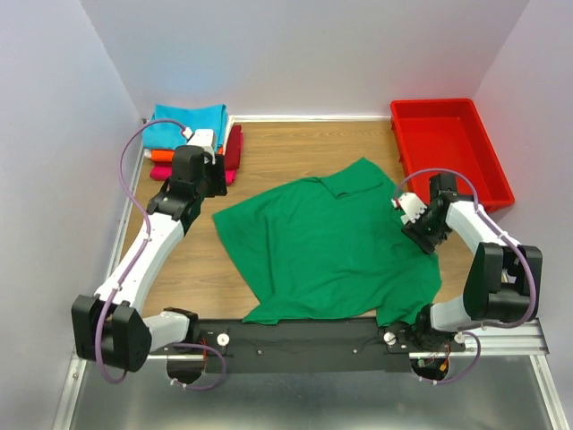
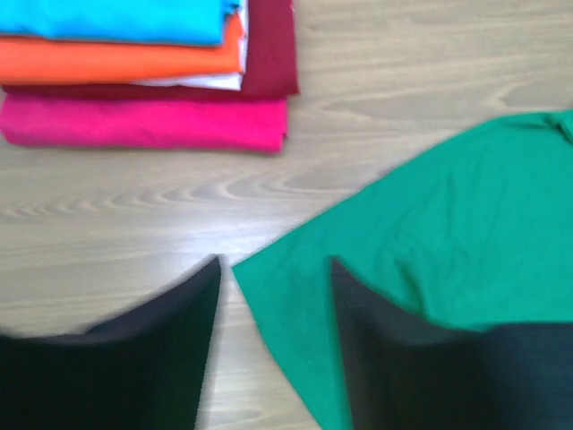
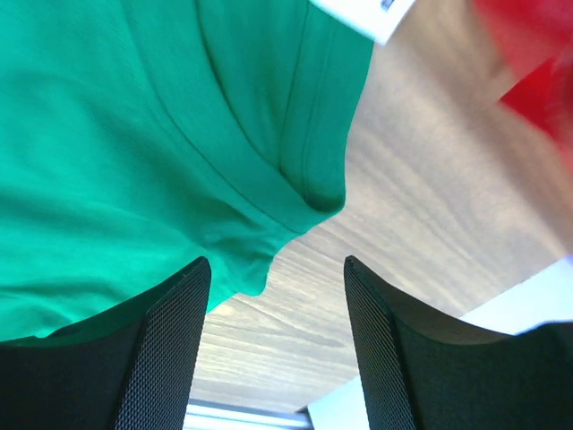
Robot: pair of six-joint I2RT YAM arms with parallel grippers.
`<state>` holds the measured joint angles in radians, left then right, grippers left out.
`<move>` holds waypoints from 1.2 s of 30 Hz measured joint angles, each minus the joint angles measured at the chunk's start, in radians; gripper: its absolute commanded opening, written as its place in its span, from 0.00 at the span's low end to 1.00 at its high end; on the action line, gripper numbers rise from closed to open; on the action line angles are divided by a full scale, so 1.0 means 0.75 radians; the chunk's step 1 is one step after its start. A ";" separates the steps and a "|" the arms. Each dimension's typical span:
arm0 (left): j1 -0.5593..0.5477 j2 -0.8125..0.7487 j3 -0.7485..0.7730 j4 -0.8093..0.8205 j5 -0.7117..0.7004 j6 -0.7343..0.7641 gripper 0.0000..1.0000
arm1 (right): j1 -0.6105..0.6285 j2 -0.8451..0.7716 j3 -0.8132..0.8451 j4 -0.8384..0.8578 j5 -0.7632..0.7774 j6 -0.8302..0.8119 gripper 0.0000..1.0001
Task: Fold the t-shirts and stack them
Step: Flatten the tshirt out
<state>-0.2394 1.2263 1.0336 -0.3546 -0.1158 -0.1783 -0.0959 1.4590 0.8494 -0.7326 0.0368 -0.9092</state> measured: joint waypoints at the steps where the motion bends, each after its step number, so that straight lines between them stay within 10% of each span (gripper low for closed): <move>1: 0.005 -0.031 -0.027 0.024 -0.011 0.004 0.77 | 0.000 -0.007 0.022 -0.016 -0.026 0.001 0.69; 11: 0.229 -0.121 -0.276 0.172 0.149 -0.114 0.70 | 0.000 -0.041 0.197 -0.204 -0.477 0.033 0.69; 20: 0.362 0.261 -0.313 0.258 0.514 -0.193 0.57 | 0.001 -0.067 0.265 -0.242 -0.927 0.131 0.69; 36: 0.360 0.507 -0.197 0.235 0.472 -0.181 0.51 | 0.001 -0.126 0.126 -0.127 -1.247 0.285 0.69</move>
<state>0.0303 1.6062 0.8860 -0.1780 0.2382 -0.3138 -0.0956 1.3643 0.9440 -0.8276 -0.8986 -0.6956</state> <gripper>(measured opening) 0.509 0.688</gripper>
